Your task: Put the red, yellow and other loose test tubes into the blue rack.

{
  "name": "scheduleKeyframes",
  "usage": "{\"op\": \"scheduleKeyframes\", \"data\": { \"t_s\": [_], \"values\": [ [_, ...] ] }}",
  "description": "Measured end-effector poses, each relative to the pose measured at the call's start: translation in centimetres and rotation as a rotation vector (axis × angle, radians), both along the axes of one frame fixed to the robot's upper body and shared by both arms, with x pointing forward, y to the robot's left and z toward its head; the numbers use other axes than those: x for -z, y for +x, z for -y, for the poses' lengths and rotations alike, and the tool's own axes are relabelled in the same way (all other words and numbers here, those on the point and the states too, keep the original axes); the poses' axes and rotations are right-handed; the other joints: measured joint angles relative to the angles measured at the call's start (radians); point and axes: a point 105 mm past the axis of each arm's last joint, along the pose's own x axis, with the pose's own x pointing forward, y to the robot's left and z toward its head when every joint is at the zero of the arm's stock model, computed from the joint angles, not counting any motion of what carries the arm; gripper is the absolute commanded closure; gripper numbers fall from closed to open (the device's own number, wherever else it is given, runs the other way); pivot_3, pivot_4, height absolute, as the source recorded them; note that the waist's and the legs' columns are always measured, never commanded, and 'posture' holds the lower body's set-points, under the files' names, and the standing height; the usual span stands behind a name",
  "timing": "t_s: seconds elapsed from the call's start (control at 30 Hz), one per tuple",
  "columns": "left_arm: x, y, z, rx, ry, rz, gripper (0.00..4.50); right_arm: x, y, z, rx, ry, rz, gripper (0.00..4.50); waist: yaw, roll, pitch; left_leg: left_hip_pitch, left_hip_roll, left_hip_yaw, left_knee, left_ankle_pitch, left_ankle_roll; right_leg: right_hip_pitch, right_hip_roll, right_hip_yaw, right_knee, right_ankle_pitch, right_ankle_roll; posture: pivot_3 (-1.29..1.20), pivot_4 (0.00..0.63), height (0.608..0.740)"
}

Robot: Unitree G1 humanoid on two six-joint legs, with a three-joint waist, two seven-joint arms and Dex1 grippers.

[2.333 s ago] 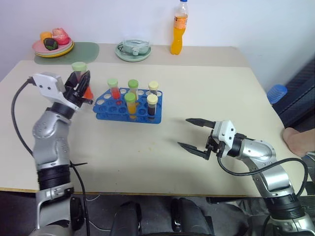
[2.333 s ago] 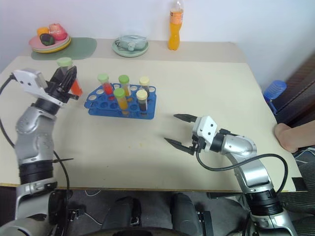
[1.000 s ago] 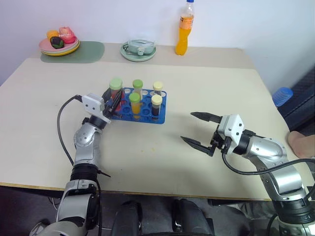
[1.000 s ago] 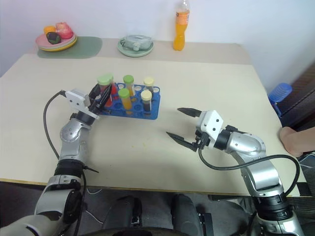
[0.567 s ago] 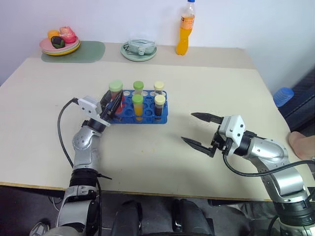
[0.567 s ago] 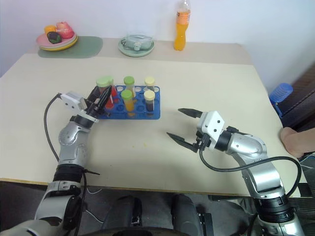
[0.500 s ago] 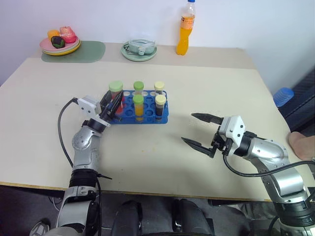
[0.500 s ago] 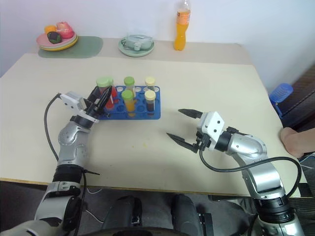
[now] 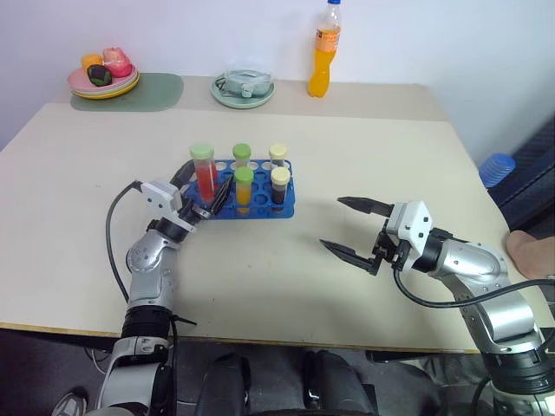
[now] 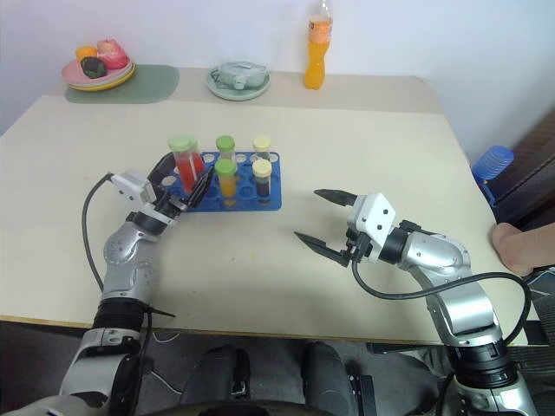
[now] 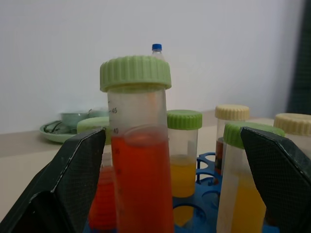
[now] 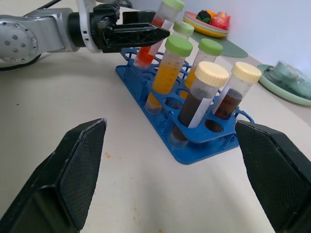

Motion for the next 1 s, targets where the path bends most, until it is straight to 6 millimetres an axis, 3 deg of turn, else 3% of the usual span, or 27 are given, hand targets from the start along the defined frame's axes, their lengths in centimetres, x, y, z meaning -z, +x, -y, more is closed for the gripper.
{"op": "scheduleKeyframes", "data": {
  "t_s": [0.43, 0.63, 1.0],
  "values": [
    [0.9, -0.9, -0.2, 0.071, 0.083, 0.012, 0.02, 0.0, 0.2, 0.1, -0.001, 0.004, 0.001, 0.19, -0.001, 0.0, 0.0, 0.0, 0.0, 0.0, 0.0, 0.0, 0.0, 0.0, 0.0, 0.0, 0.0, 0.0, 0.0, 0.0, 0.15, 0.74],
    [1.2, -0.7, -1.7, 0.024, 0.025, -0.004, 0.02, 0.0, 0.2, 0.1, -0.001, 0.004, 0.003, 0.19, -0.001, 0.0, 0.0, 0.0, 0.0, 0.0, 0.0, 0.0, 0.0, 0.0, 0.0, 0.0, 0.0, 0.0, 0.0, 0.0, 0.15, 0.74],
    [2.0, -0.6, -2.0, 0.015, 0.02, -0.014, 0.02, 0.0, 0.2, 0.0, 0.0, 0.004, 0.002, 0.19, -0.001, 0.0, 0.0, 0.0, 0.0, 0.0, 0.0, 0.0, 0.001, 0.0, 0.0, 0.0, 0.0, 0.0, 0.0, 0.0, 0.15, 0.74]
  ]
}}
